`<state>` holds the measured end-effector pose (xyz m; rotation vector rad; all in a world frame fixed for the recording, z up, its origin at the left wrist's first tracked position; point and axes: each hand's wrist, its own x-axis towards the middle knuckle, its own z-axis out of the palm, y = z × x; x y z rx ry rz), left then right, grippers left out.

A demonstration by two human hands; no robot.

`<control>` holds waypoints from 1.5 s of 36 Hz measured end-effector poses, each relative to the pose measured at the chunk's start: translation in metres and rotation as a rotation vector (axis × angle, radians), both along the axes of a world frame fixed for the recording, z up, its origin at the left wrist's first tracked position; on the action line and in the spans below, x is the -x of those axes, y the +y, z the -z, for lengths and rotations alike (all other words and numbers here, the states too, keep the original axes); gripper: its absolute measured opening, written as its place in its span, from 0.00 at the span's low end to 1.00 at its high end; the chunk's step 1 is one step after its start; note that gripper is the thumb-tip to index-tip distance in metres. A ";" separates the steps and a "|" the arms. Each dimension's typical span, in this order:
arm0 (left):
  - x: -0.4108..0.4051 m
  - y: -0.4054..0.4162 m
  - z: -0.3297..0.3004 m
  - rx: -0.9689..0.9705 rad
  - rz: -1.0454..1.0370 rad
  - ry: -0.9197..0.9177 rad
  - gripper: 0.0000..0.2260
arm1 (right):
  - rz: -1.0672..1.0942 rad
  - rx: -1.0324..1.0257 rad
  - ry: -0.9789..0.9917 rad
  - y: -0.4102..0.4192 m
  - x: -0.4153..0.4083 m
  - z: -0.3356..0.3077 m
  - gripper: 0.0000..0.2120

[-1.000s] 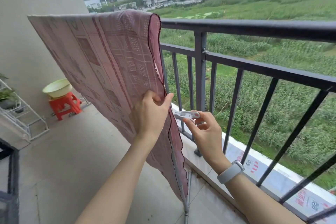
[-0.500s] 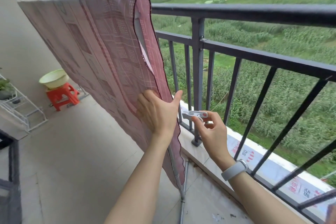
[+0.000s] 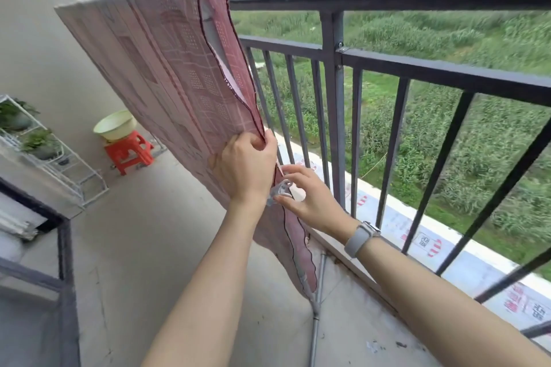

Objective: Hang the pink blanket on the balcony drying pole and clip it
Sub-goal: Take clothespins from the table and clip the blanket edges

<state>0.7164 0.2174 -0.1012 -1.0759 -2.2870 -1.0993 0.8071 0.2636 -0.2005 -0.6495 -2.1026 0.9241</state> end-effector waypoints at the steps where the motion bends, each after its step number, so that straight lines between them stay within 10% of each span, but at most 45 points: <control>1: 0.001 0.000 0.000 -0.003 0.000 0.020 0.12 | 0.016 -0.009 0.015 -0.001 0.001 0.001 0.17; 25: 0.006 -0.013 0.004 -0.259 0.145 -0.367 0.05 | 0.098 0.125 0.166 -0.018 -0.022 0.016 0.13; 54: 0.023 -0.013 -0.034 0.262 0.380 -0.319 0.06 | 0.542 0.343 0.660 -0.047 0.028 -0.029 0.14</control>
